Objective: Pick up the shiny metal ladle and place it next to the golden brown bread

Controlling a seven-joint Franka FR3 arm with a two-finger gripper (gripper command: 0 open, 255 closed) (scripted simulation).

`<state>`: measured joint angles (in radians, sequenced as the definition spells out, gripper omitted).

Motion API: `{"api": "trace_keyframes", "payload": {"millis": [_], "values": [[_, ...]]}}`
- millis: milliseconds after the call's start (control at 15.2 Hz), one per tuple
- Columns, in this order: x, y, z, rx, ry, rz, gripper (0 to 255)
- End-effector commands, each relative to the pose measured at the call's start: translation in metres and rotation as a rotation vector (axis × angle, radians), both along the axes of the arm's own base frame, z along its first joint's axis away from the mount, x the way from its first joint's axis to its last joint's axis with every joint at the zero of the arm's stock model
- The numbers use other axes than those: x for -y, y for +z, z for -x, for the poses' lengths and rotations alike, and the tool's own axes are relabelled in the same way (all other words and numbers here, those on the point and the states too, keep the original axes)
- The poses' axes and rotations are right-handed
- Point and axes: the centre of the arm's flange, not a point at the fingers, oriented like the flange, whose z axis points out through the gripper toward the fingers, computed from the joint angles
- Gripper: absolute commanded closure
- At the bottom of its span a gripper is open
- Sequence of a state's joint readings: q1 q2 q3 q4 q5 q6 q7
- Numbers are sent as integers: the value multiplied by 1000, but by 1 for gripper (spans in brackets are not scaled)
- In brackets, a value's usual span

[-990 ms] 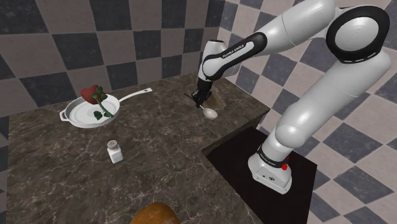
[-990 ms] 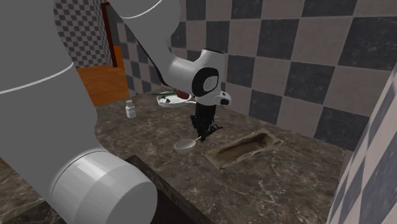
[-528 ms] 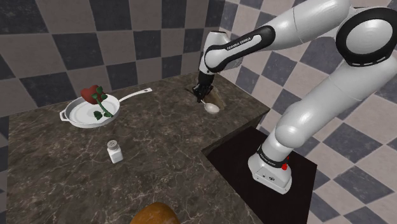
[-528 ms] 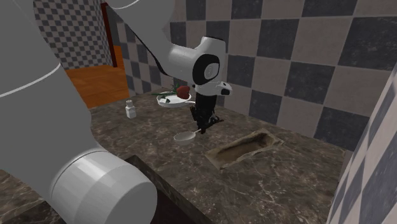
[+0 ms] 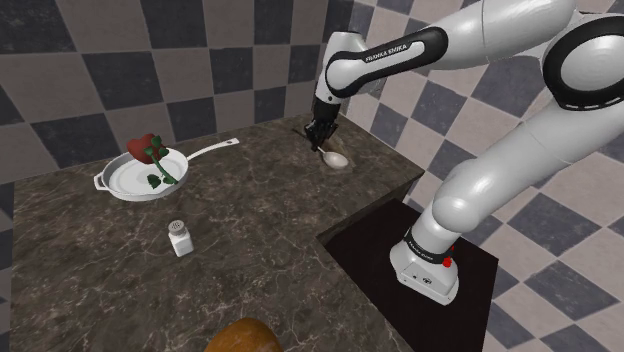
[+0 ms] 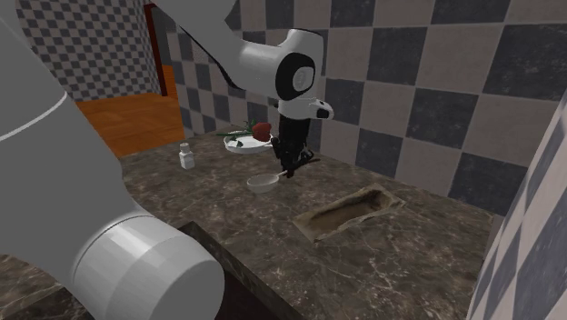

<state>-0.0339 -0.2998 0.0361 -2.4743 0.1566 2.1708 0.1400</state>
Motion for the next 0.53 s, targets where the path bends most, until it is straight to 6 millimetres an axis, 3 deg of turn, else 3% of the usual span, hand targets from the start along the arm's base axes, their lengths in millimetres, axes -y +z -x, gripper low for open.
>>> {"api": "trace_keyframes", "payload": {"millis": [0,462], "values": [[0,10,0,-1,0,0,255],[0,47,0,-1,0,0,255]]}}
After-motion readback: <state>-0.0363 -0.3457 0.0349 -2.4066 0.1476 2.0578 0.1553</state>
